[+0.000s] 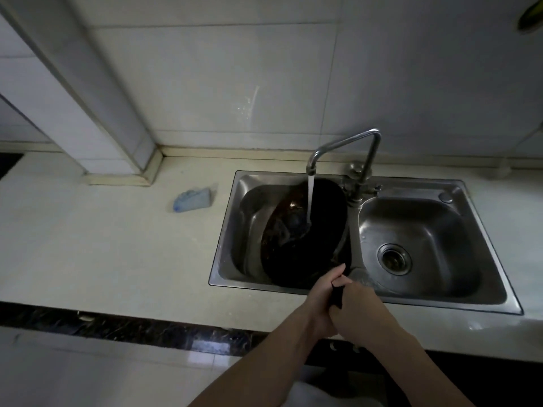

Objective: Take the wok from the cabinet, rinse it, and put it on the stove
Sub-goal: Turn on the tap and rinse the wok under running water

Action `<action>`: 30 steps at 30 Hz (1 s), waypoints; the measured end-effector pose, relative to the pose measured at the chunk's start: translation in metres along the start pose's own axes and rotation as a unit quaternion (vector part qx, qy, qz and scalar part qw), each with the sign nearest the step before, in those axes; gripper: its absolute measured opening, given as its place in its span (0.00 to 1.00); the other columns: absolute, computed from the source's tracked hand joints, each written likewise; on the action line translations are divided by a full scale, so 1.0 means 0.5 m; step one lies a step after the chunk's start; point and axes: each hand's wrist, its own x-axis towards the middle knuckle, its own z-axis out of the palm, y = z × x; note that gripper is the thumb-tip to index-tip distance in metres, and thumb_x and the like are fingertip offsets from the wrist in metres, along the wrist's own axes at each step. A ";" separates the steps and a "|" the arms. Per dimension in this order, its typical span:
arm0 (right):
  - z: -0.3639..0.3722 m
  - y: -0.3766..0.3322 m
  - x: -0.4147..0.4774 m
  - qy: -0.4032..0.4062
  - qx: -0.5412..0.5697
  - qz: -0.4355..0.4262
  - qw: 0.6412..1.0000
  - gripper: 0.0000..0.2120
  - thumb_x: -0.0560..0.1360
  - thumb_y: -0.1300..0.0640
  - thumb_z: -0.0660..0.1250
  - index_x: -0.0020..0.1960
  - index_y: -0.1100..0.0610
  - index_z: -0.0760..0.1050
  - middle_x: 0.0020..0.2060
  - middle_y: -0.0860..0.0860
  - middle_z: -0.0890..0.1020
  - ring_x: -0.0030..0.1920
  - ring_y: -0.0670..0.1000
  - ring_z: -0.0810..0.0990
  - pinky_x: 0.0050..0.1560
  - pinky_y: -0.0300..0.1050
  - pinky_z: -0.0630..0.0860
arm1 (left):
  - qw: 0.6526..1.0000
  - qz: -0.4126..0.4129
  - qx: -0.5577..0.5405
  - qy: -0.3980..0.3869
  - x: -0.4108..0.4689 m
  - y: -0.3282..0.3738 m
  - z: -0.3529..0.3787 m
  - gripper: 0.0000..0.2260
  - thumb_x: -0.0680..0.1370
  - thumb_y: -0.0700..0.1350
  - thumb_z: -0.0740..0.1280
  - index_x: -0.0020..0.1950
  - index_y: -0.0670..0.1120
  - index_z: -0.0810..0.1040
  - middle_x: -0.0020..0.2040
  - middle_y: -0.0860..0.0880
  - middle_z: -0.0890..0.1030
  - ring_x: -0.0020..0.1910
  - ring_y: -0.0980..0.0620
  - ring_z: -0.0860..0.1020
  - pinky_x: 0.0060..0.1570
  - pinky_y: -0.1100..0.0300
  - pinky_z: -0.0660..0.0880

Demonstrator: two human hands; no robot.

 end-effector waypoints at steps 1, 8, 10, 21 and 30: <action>0.004 0.009 -0.005 0.008 0.001 -0.007 1.000 0.25 0.75 0.59 0.63 0.71 0.52 0.69 0.61 0.55 0.79 0.57 0.53 0.80 0.46 0.37 0.74 | 1.000 -0.005 0.007 -0.002 0.001 -0.001 0.002 0.25 0.81 0.56 0.64 0.24 0.48 0.73 0.32 0.50 0.77 0.37 0.53 0.77 0.49 0.60 0.72; 0.067 0.075 -0.031 0.037 0.046 -0.012 0.998 0.13 0.74 0.56 0.65 0.58 0.52 0.74 0.45 0.50 0.80 0.43 0.51 0.81 0.42 0.42 0.77 | 0.999 0.028 0.037 0.030 0.013 -0.031 -0.001 0.22 0.80 0.51 0.67 0.26 0.49 0.72 0.30 0.49 0.70 0.34 0.51 0.78 0.44 0.59 0.76; 0.082 0.083 -0.032 0.044 0.076 -0.023 0.996 0.06 0.75 0.57 0.67 0.49 0.49 0.72 0.40 0.46 0.77 0.36 0.42 0.77 0.36 0.32 0.73 | 0.993 0.067 0.060 0.076 0.019 -0.042 -0.004 0.17 0.79 0.48 0.70 0.33 0.46 0.71 0.30 0.48 0.65 0.32 0.49 0.79 0.39 0.59 0.77; 0.156 0.058 0.013 0.045 0.271 -0.014 0.961 0.08 0.75 0.63 0.68 0.44 0.51 0.73 0.31 0.49 0.81 0.25 0.43 0.79 0.24 0.36 0.71 | 0.932 0.235 0.234 0.143 0.005 -0.018 -0.055 0.20 0.82 0.45 0.66 0.31 0.46 0.68 0.27 0.48 0.68 0.33 0.47 0.74 0.38 0.59 0.78; 0.147 0.024 0.015 -0.055 0.436 0.025 0.898 0.09 0.73 0.72 0.59 0.51 0.68 0.73 0.23 0.55 0.71 0.19 0.50 0.66 0.22 0.43 0.63 | 0.903 0.211 0.317 0.196 0.001 0.000 -0.076 0.13 0.80 0.53 0.63 0.39 0.47 0.71 0.31 0.53 0.77 0.35 0.52 0.77 0.49 0.44 0.77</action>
